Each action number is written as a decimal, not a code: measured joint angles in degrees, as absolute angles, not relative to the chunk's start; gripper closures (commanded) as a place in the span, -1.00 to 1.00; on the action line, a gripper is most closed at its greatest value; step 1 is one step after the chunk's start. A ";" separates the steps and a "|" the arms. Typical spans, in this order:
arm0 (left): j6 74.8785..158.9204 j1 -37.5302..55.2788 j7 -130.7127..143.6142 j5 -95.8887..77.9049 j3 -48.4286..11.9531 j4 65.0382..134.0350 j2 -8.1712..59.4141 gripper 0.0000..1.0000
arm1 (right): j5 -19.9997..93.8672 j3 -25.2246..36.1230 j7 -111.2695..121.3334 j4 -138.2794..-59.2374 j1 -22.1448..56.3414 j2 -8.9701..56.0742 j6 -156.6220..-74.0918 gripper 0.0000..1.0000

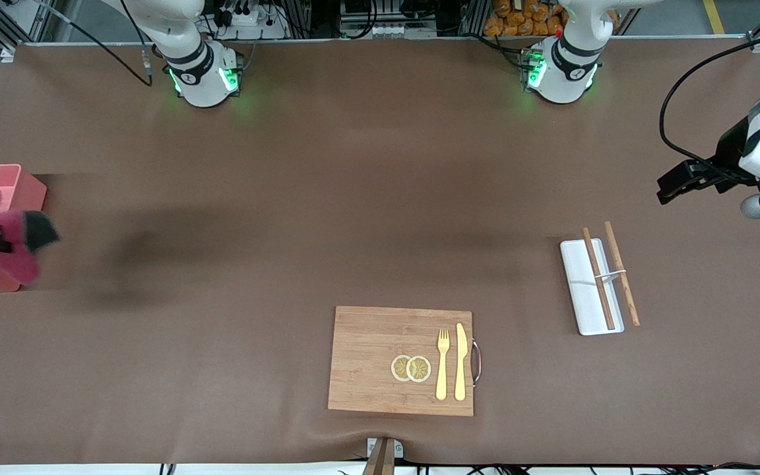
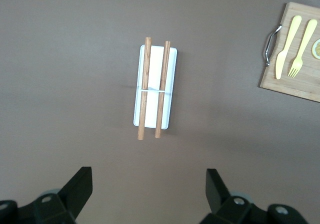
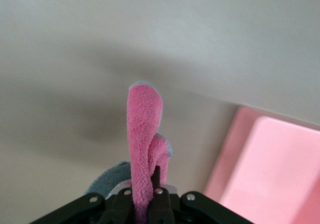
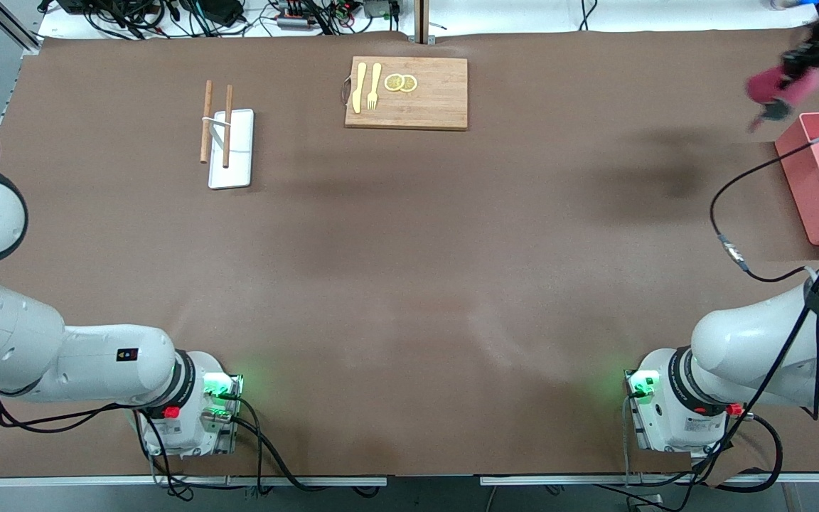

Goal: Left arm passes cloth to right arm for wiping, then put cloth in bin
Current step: 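Move the cloth over the pink bin and open the right gripper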

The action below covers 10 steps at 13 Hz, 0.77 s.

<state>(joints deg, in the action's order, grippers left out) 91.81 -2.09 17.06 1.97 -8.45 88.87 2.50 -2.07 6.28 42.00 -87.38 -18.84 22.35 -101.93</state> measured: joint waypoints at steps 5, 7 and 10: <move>93.24 -2.00 17.06 1.96 -8.82 92.71 -0.22 -1.00 | -2.64 6.35 61.75 -87.52 -33.97 24.30 -108.84 1.00; 93.41 -2.00 17.06 1.96 -8.86 93.12 -0.49 -1.00 | -2.60 6.29 66.11 -87.69 -38.03 27.03 -114.07 1.00; 93.56 -1.99 17.06 1.96 -8.87 93.34 -0.49 -1.00 | -2.38 6.12 66.96 -87.79 -39.75 32.00 -121.64 -0.43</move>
